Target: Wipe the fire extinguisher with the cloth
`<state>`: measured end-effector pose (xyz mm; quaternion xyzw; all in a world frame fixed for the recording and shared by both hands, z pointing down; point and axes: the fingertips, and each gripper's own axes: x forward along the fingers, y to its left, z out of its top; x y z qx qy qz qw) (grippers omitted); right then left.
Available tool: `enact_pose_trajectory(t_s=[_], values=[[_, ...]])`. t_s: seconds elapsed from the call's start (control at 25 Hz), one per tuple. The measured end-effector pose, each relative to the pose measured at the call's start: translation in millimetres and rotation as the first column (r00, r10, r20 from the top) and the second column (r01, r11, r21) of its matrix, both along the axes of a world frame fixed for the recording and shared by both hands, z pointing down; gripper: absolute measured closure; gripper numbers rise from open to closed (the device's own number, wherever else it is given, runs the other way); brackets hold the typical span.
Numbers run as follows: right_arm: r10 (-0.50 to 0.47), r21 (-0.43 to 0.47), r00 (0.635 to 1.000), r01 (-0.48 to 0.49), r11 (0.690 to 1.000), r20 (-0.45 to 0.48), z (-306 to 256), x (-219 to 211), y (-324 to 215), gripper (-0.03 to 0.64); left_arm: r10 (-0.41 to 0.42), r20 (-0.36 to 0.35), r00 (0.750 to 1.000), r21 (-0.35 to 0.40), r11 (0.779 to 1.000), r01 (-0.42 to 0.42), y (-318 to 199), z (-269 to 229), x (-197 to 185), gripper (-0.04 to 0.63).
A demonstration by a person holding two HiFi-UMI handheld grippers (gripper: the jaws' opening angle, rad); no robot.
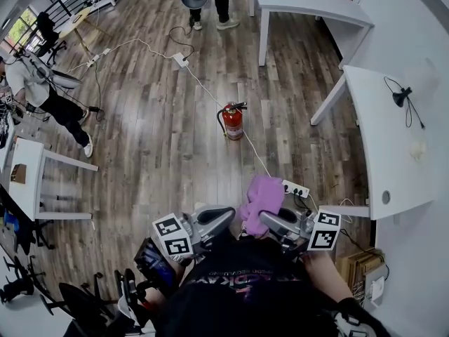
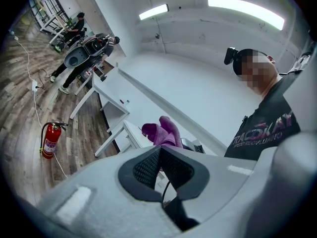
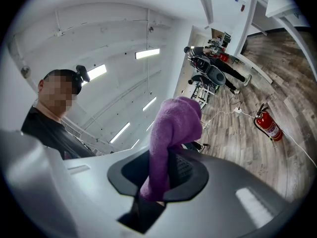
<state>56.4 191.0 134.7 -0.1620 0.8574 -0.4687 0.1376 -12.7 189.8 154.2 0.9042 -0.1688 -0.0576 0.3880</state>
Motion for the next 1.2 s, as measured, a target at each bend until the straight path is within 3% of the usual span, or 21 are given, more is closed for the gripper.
enact_pose_trajectory(t_s=[1.2], values=[[-0.037,-0.008,0.999,0.037,0.999,0.006,3.0,-6.5,0.7,0.545,-0.040,0.002,0.999,-0.008,0.999,0.040,-3.0,1.3,-8.8,0.596]])
